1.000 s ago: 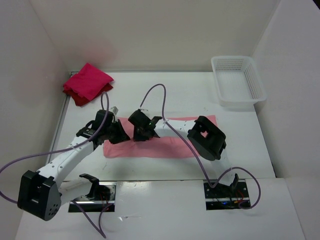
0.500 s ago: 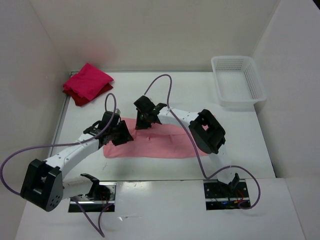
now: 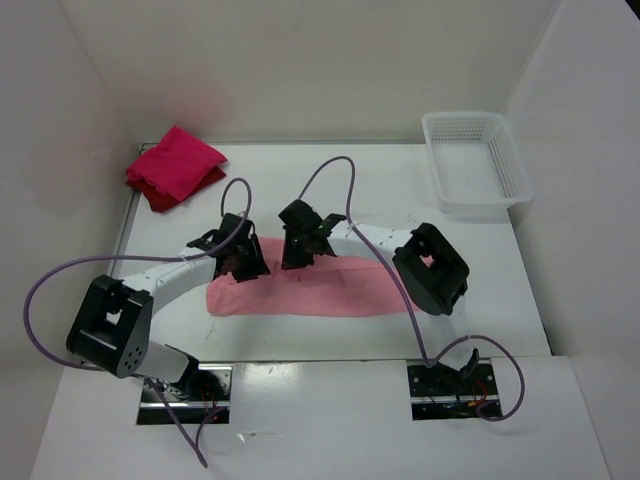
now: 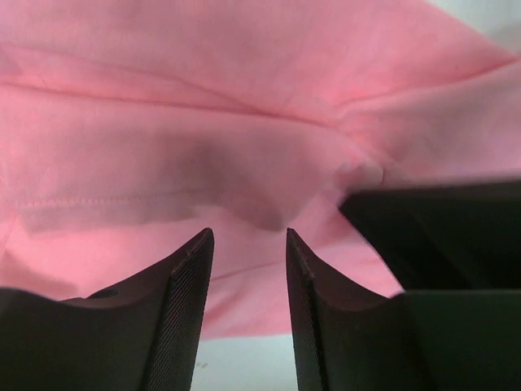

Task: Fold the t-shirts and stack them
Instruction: Fold the other side of the tshirt into a rectangle

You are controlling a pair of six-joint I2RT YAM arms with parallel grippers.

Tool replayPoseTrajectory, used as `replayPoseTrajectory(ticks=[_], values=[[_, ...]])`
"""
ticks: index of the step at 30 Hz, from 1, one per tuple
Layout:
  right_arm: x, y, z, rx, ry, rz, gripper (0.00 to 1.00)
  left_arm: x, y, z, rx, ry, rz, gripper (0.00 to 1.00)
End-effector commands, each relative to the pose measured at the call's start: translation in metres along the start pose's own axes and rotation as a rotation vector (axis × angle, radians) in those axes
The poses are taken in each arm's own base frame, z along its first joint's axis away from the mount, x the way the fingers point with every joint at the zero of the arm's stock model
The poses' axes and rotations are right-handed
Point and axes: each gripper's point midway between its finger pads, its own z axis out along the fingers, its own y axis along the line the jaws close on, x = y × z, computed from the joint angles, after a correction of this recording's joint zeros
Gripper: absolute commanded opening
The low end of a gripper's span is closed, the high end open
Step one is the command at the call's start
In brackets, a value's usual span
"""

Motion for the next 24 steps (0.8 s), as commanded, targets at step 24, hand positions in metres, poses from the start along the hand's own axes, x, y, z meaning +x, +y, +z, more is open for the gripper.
replayPoseTrajectory(ticks=[24], values=[[-0.018, -0.009, -0.055, -0.093, -0.139, 0.122, 0.17, -0.015, -0.022, 0.006, -0.048, -0.047, 0.267, 0.44]])
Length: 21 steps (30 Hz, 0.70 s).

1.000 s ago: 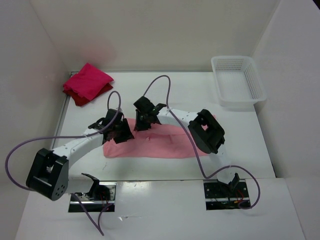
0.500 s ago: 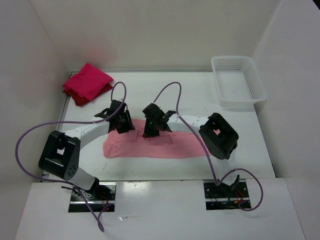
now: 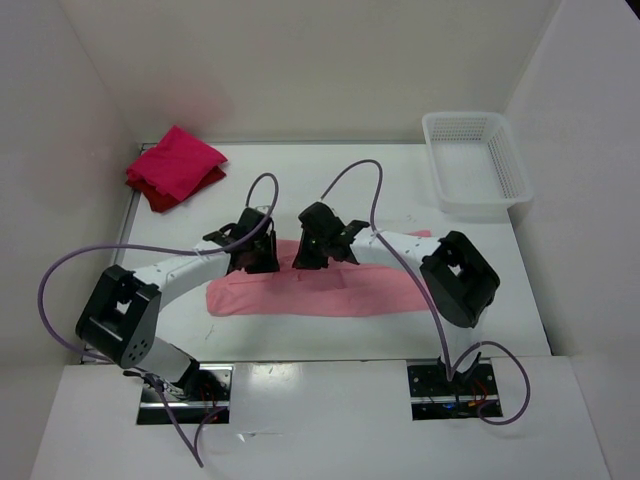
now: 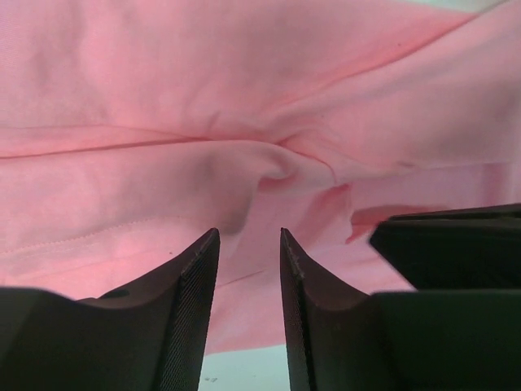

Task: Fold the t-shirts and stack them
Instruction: Fold the other side of the tshirt into a rectangle

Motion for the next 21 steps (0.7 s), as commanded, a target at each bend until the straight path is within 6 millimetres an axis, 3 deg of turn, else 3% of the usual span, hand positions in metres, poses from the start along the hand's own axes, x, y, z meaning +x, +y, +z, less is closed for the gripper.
replayPoseTrajectory(ticks=[1, 9, 12, 14, 16, 17, 19, 21], values=[[-0.015, 0.012, -0.016, -0.062, -0.051, 0.013, 0.17, -0.009, 0.009, 0.004, -0.058, -0.024, 0.023, 0.43], [-0.017, 0.020, -0.026, -0.099, -0.065, 0.019, 0.19, -0.003, 0.017, 0.020, -0.105, 0.016, 0.037, 0.35], [-0.014, 0.022, -0.029, -0.116, -0.054, 0.018, 0.19, -0.006, 0.020, 0.019, -0.126, 0.007, 0.038, 0.23], [-0.008, 0.023, -0.029, -0.138, -0.025, 0.015, 0.19, -0.014, 0.017, 0.014, -0.122, -0.019, 0.036, 0.11], [0.003, 0.032, -0.028, -0.153, -0.002, -0.006, 0.22, -0.027, 0.013, 0.005, -0.104, -0.062, 0.023, 0.06], [0.008, 0.025, -0.018, -0.130, 0.015, -0.004, 0.22, -0.028, 0.014, 0.005, -0.094, -0.055, 0.015, 0.05], [0.015, 0.040, -0.014, -0.151, 0.032, -0.024, 0.22, -0.042, 0.004, -0.004, -0.040, -0.068, -0.006, 0.05], [0.016, 0.037, -0.001, -0.133, 0.044, -0.023, 0.22, -0.046, 0.011, -0.005, -0.044, -0.066, -0.006, 0.05]])
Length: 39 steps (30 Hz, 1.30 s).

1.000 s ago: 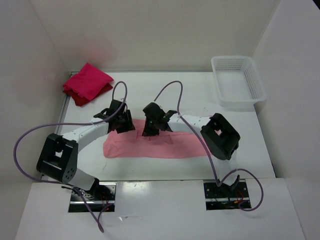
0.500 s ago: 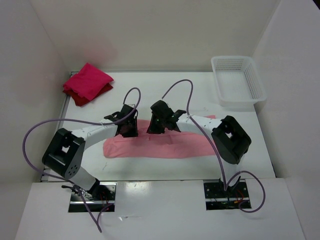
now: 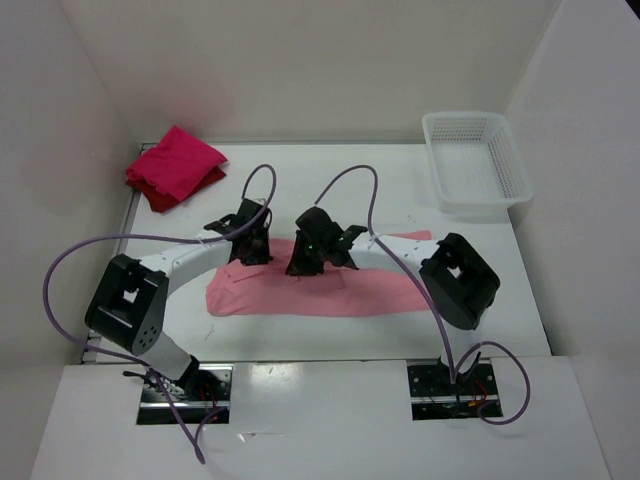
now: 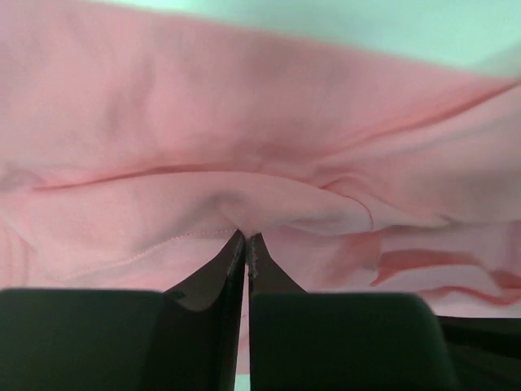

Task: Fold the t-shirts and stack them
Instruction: Fold the other side of the tshirt into a rectangle

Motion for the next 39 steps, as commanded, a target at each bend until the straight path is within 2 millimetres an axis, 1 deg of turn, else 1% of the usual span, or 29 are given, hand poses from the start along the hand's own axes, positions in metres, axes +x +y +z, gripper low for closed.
replayPoseTrajectory(ticks=[1, 2, 3, 4, 5, 6, 8, 10, 11, 12, 13, 14, 16, 17, 18, 20, 21, 26, 28, 29, 30, 31, 32, 33, 35, 36, 37, 38, 39], values=[[-0.008, 0.033, 0.009, -0.080, -0.018, -0.018, 0.22, -0.033, -0.012, -0.018, 0.073, -0.061, 0.004, 0.05], [-0.006, 0.030, 0.017, -0.068, -0.010, -0.017, 0.22, -0.034, -0.010, -0.015, 0.070, -0.045, 0.017, 0.05], [-0.008, 0.032, 0.020, -0.070, -0.012, -0.017, 0.23, -0.032, -0.007, -0.011, 0.073, -0.029, 0.023, 0.07], [-0.015, 0.042, 0.021, -0.087, -0.022, -0.019, 0.24, -0.033, -0.011, -0.010, 0.086, -0.021, 0.032, 0.07], [-0.015, 0.041, 0.024, -0.078, -0.017, -0.029, 0.29, -0.026, -0.007, -0.004, 0.085, 0.018, 0.024, 0.07], [-0.015, 0.039, 0.031, -0.069, -0.011, -0.028, 0.30, -0.026, -0.006, -0.004, 0.085, 0.018, 0.034, 0.08], [-0.019, 0.045, 0.036, -0.076, -0.016, -0.029, 0.30, -0.028, -0.009, -0.005, 0.112, 0.017, 0.026, 0.08], [-0.023, 0.048, 0.043, -0.074, -0.026, -0.029, 0.30, -0.030, -0.002, -0.002, 0.108, 0.025, 0.016, 0.08], [-0.027, 0.050, 0.042, -0.076, -0.038, -0.029, 0.30, -0.029, -0.004, -0.002, 0.119, 0.030, 0.017, 0.08], [-0.027, 0.050, 0.045, -0.074, -0.036, -0.020, 0.30, -0.029, 0.001, 0.001, 0.117, 0.038, 0.016, 0.08], [-0.030, 0.051, 0.049, -0.069, -0.044, -0.019, 0.30, -0.034, 0.001, -0.001, 0.126, 0.032, 0.006, 0.08], [-0.034, 0.053, 0.049, -0.068, -0.062, -0.019, 0.31, -0.034, 0.001, -0.001, 0.126, 0.032, 0.005, 0.09], [-0.034, 0.051, 0.056, -0.057, -0.054, -0.018, 0.35, -0.033, 0.002, 0.001, 0.138, 0.046, 0.007, 0.11], [-0.031, 0.045, 0.063, -0.040, -0.043, -0.016, 0.36, -0.033, 0.002, 0.001, 0.138, 0.046, 0.007, 0.11], [-0.033, 0.049, 0.062, -0.049, -0.049, -0.008, 0.36, -0.033, 0.002, 0.001, 0.138, 0.046, 0.007, 0.11], [-0.036, 0.051, 0.062, -0.052, -0.064, -0.009, 0.37, -0.032, 0.004, 0.004, 0.140, 0.056, -0.002, 0.12], [-0.035, 0.047, 0.065, -0.045, -0.059, -0.008, 0.37, -0.032, 0.004, 0.004, 0.140, 0.057, -0.002, 0.12], [-0.034, 0.046, 0.068, -0.036, -0.052, 0.011, 0.37, -0.038, 0.003, 0.003, 0.152, 0.041, -0.008, 0.21], [-0.038, 0.049, 0.067, -0.037, -0.068, 0.011, 0.37, -0.040, 0.006, 0.003, 0.147, 0.039, -0.016, 0.22], [-0.042, 0.042, 0.071, -0.019, -0.078, 0.019, 0.37, -0.040, 0.006, 0.003, 0.147, 0.039, -0.016, 0.22], [-0.047, 0.049, 0.068, -0.030, -0.085, 0.018, 0.37, -0.040, 0.006, 0.003, 0.147, 0.039, -0.025, 0.26], [-0.047, 0.044, 0.075, -0.008, -0.086, 0.020, 0.37, -0.042, 0.009, 0.003, 0.143, 0.037, -0.033, 0.28], [-0.050, 0.045, 0.073, 0.000, -0.095, 0.020, 0.37, -0.042, 0.009, 0.003, 0.143, 0.037, -0.033, 0.30], [-0.049, 0.042, 0.077, 0.010, -0.088, 0.021, 0.37, -0.045, 0.011, 0.001, 0.142, 0.026, -0.041, 0.31], [-0.050, 0.045, 0.077, 0.001, -0.094, 0.020, 0.36, -0.051, 0.008, -0.008, 0.154, -0.001, -0.048, 0.35], [-0.050, 0.045, 0.077, 0.001, -0.094, 0.020, 0.36, -0.056, 0.013, -0.010, 0.144, -0.018, -0.058, 0.37], [-0.048, 0.041, 0.080, 0.009, -0.089, 0.021, 0.36, -0.055, 0.017, -0.012, 0.139, -0.020, -0.065, 0.40], [-0.049, 0.043, 0.083, 0.008, -0.090, 0.021, 0.33, -0.059, 0.018, -0.020, 0.136, -0.040, -0.075, 0.41], [-0.048, 0.040, 0.085, 0.019, -0.082, 0.022, 0.33, -0.056, 0.024, -0.022, 0.127, -0.037, -0.087, 0.41]])
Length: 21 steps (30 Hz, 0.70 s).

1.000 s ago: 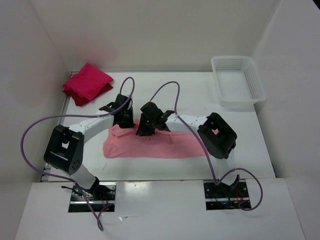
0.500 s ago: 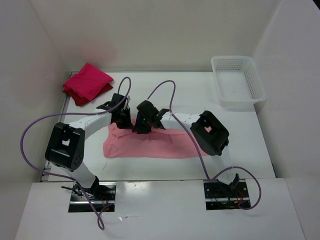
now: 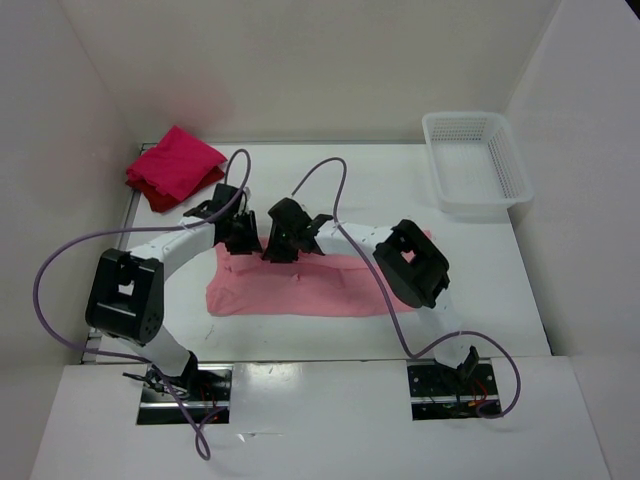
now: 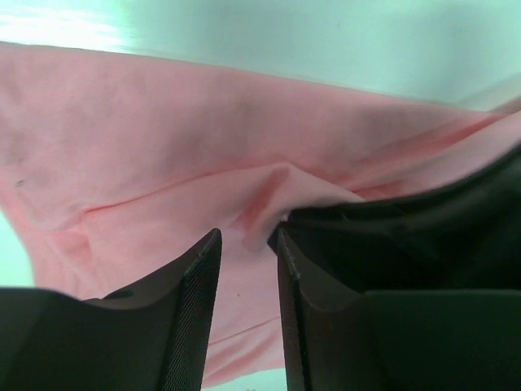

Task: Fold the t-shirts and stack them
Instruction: Fold the other side of the tshirt into a rectangle

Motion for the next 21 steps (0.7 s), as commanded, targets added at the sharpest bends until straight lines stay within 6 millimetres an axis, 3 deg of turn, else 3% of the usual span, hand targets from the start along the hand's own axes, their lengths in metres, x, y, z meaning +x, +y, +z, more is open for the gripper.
replayPoseTrajectory(ticks=[1, 5, 8, 9, 15, 16, 17, 21], values=[[-0.016, 0.010, 0.005, -0.007, -0.046, 0.009, 0.33, -0.016, 0.000, -0.025, 0.006, -0.086, -0.027, 0.41], [-0.012, 0.003, 0.008, 0.005, -0.039, 0.019, 0.26, -0.012, 0.027, -0.047, -0.010, -0.123, -0.185, 0.43], [-0.017, 0.008, -0.005, -0.012, -0.064, 0.018, 0.23, -0.001, 0.034, -0.057, 0.053, -0.116, -0.312, 0.36], [-0.020, 0.009, -0.010, -0.012, -0.078, 0.018, 0.20, 0.015, 0.039, -0.054, 0.050, -0.085, -0.345, 0.35], [-0.021, 0.011, -0.016, -0.018, -0.085, -0.002, 0.18, 0.036, 0.045, -0.044, 0.050, -0.063, -0.420, 0.32], [-0.021, 0.011, -0.016, -0.018, -0.085, -0.002, 0.18, 0.036, 0.046, -0.043, 0.053, -0.066, -0.430, 0.42], [-0.021, 0.011, -0.016, -0.018, -0.085, -0.002, 0.19, 0.037, 0.045, -0.039, 0.064, -0.064, -0.429, 0.46], [-0.017, 0.008, -0.015, -0.016, -0.071, -0.002, 0.19, 0.038, 0.046, -0.030, 0.057, -0.050, -0.441, 0.49]])
